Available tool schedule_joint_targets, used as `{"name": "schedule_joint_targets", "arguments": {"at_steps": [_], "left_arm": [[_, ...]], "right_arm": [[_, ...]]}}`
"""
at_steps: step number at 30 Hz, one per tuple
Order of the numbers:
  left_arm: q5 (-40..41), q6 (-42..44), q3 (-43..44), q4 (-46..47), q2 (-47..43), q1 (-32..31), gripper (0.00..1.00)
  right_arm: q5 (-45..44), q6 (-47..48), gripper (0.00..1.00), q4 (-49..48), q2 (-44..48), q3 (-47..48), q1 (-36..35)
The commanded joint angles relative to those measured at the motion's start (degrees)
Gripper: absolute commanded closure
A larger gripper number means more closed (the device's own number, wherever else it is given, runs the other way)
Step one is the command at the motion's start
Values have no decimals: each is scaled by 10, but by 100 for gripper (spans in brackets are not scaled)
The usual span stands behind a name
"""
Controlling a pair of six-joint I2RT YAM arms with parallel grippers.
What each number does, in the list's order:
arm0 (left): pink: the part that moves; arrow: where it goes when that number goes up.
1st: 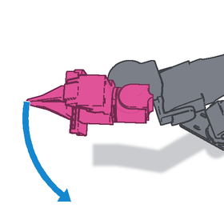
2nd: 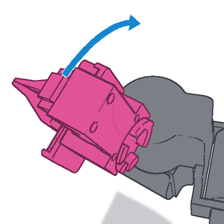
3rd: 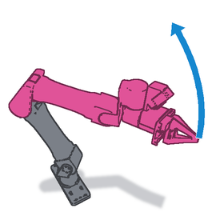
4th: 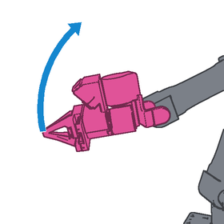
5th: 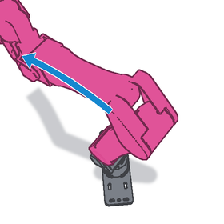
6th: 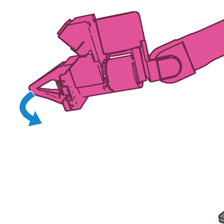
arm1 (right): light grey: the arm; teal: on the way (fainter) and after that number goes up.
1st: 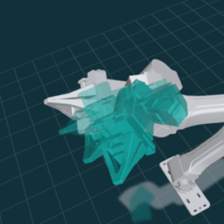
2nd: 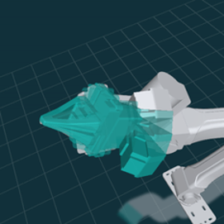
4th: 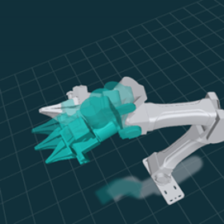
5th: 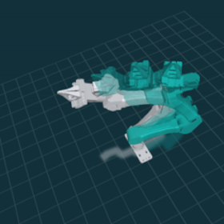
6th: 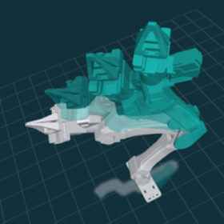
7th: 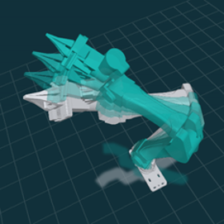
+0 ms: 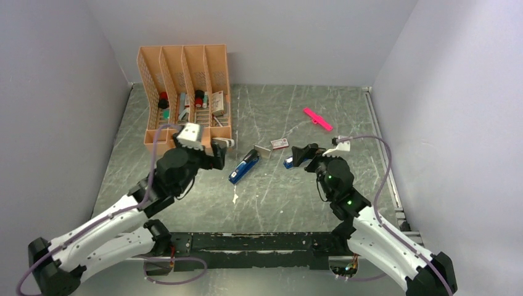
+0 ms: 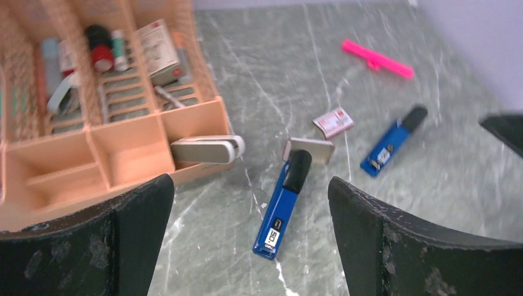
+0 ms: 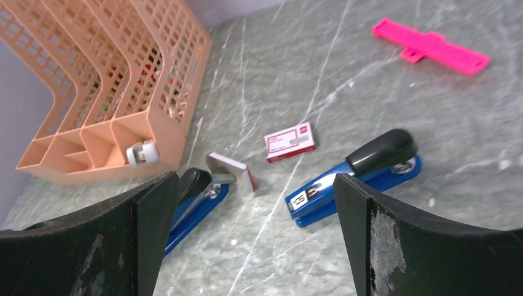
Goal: Load the staples into the stapler
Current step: Reset both arms
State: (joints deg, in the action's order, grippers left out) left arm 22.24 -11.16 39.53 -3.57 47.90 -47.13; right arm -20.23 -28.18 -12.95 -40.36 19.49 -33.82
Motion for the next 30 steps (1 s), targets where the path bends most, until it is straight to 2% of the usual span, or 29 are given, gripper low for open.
{"name": "schedule_joint_targets", "arguments": {"at_steps": [1,8,14,23,30], "left_arm": [[169,-188,-52,-14,-80,-1,1],[263,-294,-107,-160,-177,-1,1],[308,-327,-117,-208,-207,-1,1],[336,-318,-124,-212,-223,-1,1],[347,-276,-124,-182,-229,-1,1]], "right_arm": [[-59,95,0,32,43,16,2],[-147,48,0,119,49,26,3],[-162,39,0,100,56,2,2],[-156,33,0,72,70,-11,2],[-179,25,0,92,66,5,2]]}}
